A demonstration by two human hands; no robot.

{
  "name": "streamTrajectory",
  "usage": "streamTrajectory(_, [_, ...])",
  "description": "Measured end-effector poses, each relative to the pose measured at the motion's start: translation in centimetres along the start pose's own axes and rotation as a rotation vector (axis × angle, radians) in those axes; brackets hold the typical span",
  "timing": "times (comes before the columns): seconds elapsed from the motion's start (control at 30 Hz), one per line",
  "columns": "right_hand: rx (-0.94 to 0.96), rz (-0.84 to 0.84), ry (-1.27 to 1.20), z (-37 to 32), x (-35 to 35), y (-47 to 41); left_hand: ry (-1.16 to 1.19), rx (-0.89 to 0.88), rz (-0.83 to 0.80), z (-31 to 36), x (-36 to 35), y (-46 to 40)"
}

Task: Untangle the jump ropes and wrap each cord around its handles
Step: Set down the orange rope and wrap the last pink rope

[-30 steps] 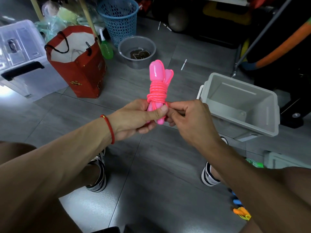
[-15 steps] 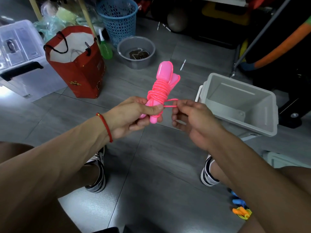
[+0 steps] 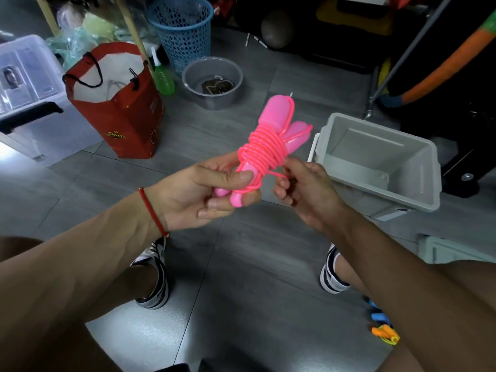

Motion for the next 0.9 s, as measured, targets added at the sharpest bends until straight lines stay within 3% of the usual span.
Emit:
streamTrajectory(0.13, [0.063, 0.024, 0.027, -0.3, -0.4, 0.2, -0.091, 0.030, 0.321, -0.1, 4.3, 0.1])
streamTrajectory(0.23, [0.130, -0.008, 0.321, -0.5, -1.4, 0.9, -0.227, 0.070, 0.542, -0.5, 6.6, 0.3])
streamTrajectory(0.47, [0.303, 0.003, 0.784, -1.6, -2.5, 1.1, -0.251, 0.021, 0.668, -1.3, 6.8, -0.5])
streamTrajectory(0.6, [0.319, 0.000, 0.725, -1.7, -2.7, 1.3, -0.164, 0.021, 0.651, -1.5, 7.0, -0.3])
streamTrajectory(0.77, [-0.054, 0.090, 0.136, -0.6, -1.4, 1.1, -0.101, 0.007, 0.573, -0.7, 6.8, 0.3])
streamTrajectory(0.9, [-0.113, 0.145, 0.045, -0.8, -0.2, 0.7, -0.128, -0.008, 0.442, -0.3, 4.9, -0.1])
Point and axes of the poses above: each hand's wrist, its own y-axis away from the middle knuckle, its own x-axis out of the back of the hand, z = x × y, the point moved 10 cm from there along -y, towards the middle knuckle, and after that the axes turned 10 degrees about x, right-handed, at the moved point
